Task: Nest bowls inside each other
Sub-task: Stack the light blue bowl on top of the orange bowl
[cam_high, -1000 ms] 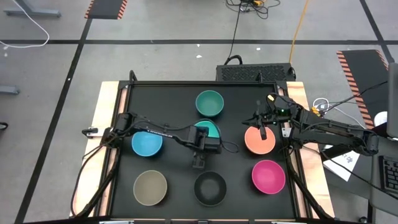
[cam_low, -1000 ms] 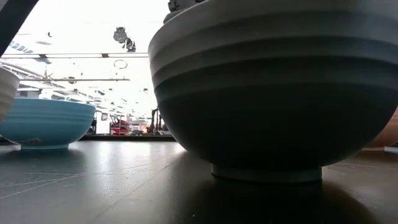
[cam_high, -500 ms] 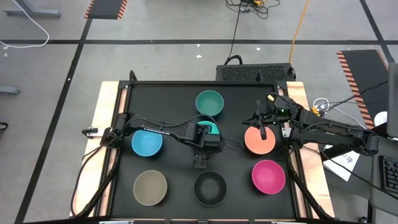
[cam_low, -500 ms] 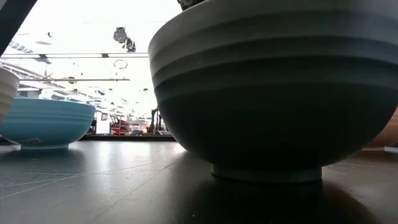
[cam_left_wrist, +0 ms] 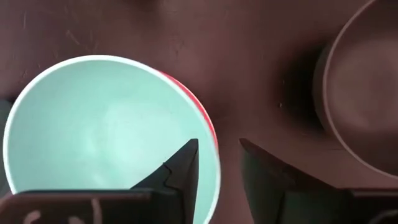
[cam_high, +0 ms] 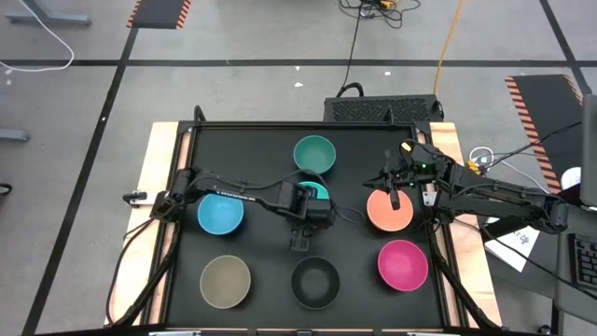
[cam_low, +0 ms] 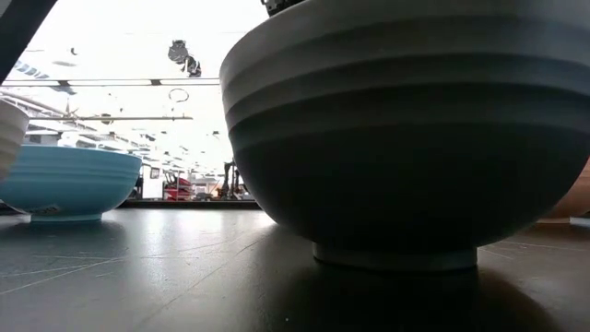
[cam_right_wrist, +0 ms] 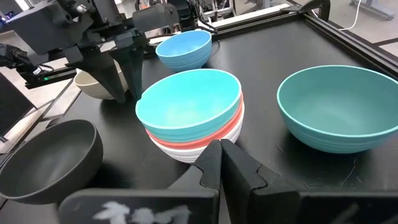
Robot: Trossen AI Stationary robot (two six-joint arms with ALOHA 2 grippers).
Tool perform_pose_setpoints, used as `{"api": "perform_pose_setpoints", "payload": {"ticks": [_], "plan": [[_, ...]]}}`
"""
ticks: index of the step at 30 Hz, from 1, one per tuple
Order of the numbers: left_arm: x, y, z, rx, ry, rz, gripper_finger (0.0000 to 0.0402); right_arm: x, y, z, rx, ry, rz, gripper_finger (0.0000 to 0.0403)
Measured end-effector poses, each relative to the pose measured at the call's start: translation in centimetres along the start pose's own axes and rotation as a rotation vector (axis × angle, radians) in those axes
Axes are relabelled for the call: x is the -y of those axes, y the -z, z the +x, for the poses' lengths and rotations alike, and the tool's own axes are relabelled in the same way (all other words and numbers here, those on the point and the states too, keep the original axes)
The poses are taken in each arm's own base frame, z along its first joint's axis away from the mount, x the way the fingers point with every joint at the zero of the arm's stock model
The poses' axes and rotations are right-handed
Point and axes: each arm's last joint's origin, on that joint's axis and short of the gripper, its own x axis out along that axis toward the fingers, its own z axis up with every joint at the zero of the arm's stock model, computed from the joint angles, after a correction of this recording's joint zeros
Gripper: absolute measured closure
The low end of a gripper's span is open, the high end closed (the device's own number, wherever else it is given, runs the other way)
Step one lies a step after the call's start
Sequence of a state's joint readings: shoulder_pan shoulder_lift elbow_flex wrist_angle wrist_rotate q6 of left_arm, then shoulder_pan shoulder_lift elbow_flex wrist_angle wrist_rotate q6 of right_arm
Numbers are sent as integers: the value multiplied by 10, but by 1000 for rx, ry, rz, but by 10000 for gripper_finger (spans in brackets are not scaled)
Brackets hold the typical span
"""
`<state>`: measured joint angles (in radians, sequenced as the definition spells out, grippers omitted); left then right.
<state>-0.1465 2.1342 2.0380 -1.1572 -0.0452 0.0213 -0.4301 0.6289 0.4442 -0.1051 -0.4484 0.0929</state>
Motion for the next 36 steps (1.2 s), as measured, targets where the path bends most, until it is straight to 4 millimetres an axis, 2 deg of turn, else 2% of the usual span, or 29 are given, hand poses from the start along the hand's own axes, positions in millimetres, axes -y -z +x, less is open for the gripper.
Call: {"api": "perform_pose_setpoints", "payload": {"ticks": [9,19,23,28,36], "plan": [[-13,0,5,12,-9,-29,271,0,0,0,0,-1,0,403],[-14,5,18,-12,33,-37,257,0,0,0,0,-2,0,403],[-14,5,17,-10,33,-35,289,0,0,0,1,-1,-1,403],[-13,6,18,-13,60,-24,384,0,0,0,2,-1,-1,403],[-16,6,18,-15,86,-25,396,0,-1,0,5,-2,-2,403]]}}
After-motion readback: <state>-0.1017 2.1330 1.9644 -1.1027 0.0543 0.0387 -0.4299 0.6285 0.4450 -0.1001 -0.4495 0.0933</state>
